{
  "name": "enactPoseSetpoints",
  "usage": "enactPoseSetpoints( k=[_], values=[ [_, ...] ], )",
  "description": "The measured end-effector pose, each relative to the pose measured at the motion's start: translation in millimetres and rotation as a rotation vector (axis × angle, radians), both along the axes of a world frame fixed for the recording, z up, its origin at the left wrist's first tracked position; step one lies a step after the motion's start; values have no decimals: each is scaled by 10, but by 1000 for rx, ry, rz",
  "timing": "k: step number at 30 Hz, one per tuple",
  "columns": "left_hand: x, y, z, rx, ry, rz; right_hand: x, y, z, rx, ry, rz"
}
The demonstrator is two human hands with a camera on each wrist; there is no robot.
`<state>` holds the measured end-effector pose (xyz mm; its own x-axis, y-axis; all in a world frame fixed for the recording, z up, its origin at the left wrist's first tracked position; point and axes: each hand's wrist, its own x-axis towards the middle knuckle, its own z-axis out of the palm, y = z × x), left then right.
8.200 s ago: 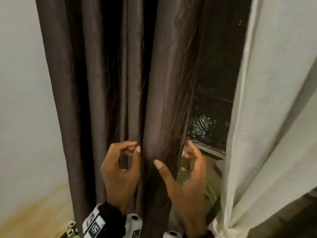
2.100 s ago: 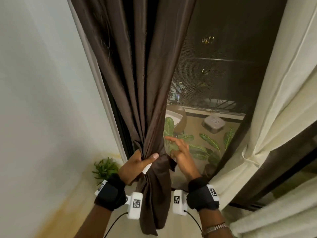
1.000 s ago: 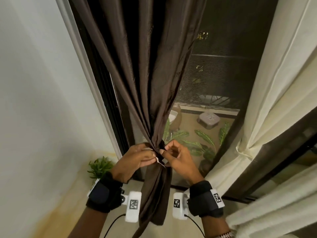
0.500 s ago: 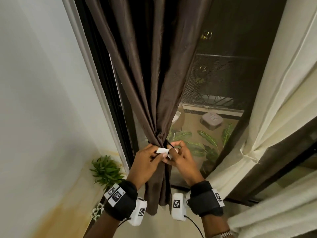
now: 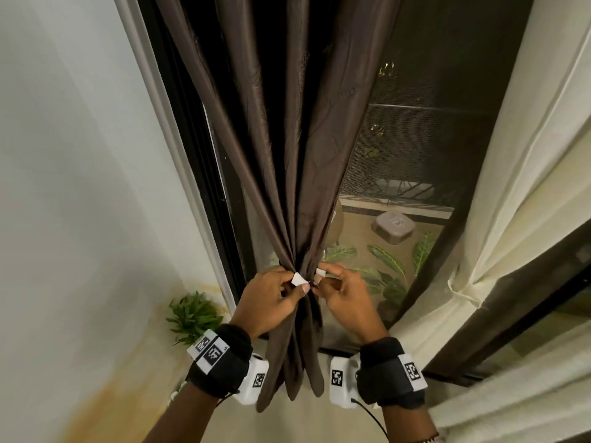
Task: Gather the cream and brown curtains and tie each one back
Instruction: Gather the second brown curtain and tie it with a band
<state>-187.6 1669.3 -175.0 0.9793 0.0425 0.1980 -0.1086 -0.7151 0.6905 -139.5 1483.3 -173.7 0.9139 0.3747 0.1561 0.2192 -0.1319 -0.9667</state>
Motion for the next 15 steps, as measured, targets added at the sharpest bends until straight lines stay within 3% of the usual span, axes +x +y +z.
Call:
enactPoseSetpoints(
  k=[5, 15],
  values=[
    [33, -42, 67, 102, -2, 23, -101, 91, 15, 61, -42, -178],
    [57, -13, 114, 267, 16, -17, -175, 130, 25, 27, -124, -139]
  ],
)
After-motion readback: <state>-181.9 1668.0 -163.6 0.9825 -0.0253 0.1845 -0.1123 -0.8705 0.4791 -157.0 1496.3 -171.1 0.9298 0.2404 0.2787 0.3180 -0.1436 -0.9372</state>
